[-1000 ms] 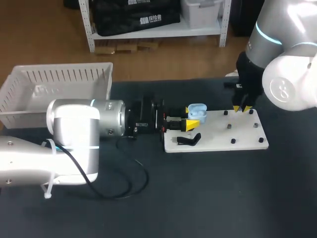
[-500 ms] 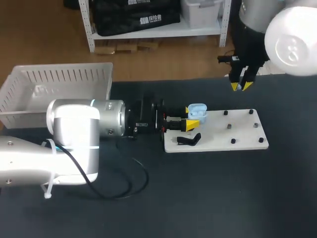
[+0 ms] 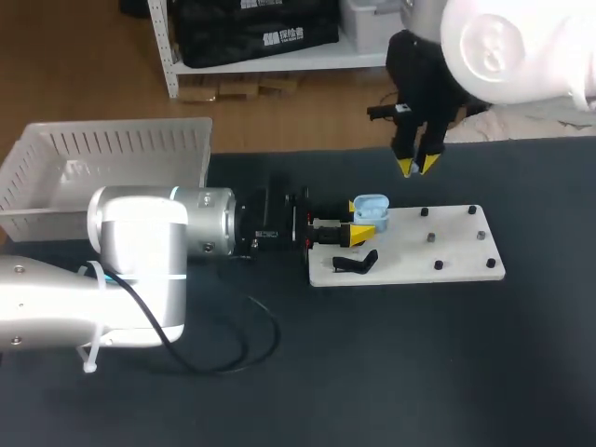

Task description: Pick up each earbud case from the left stands, insert the matching earbuds, close the lid, and place the case in the box.

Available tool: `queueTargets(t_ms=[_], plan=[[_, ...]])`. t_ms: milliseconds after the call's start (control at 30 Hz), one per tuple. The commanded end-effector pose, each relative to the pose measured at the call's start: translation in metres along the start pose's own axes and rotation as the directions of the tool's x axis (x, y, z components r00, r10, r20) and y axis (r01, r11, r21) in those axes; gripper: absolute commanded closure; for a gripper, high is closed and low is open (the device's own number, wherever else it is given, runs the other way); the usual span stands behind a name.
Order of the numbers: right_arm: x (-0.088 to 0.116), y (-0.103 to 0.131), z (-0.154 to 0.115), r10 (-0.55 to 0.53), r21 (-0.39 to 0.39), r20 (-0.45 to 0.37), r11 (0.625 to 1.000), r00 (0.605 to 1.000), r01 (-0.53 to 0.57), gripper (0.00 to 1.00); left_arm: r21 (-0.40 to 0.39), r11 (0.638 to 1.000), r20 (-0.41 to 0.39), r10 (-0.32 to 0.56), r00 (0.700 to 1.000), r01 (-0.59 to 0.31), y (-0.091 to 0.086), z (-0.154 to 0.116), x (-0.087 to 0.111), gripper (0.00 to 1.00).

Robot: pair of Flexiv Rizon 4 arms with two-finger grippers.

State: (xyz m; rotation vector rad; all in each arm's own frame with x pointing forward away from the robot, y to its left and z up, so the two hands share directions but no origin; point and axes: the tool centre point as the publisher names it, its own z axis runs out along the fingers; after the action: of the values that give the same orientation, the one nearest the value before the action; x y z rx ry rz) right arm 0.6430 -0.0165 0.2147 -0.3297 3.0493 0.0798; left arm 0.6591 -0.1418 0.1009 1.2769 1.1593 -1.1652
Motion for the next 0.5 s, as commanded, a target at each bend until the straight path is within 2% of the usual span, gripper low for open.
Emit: queueTargets(t_ms=[33, 300, 500], plan=[[-0.006, 0.018, 0.001, -0.006, 0.008, -0.045, 1.0, 0.999, 0.007, 1.0, 0.003, 1.0, 0.0, -0.001, 1.0, 0.001, 0.001, 0.0, 0.0, 1.0], [-0.004, 0.046, 0.003, -0.029, 0.005, -0.041, 1.0, 0.999, 0.029, 1.0, 0.003, 1.0, 0.0, -0.001, 1.0, 0.001, 0.001, 0.0, 0.0, 1.0], [-0.005, 0.053, 0.002, -0.007, -0.014, -0.049, 1.0, 0.999, 0.007, 1.0, 0.003, 1.0, 0.0, -0.001, 1.0, 0.001, 0.001, 0.0, 0.0, 1.0]])
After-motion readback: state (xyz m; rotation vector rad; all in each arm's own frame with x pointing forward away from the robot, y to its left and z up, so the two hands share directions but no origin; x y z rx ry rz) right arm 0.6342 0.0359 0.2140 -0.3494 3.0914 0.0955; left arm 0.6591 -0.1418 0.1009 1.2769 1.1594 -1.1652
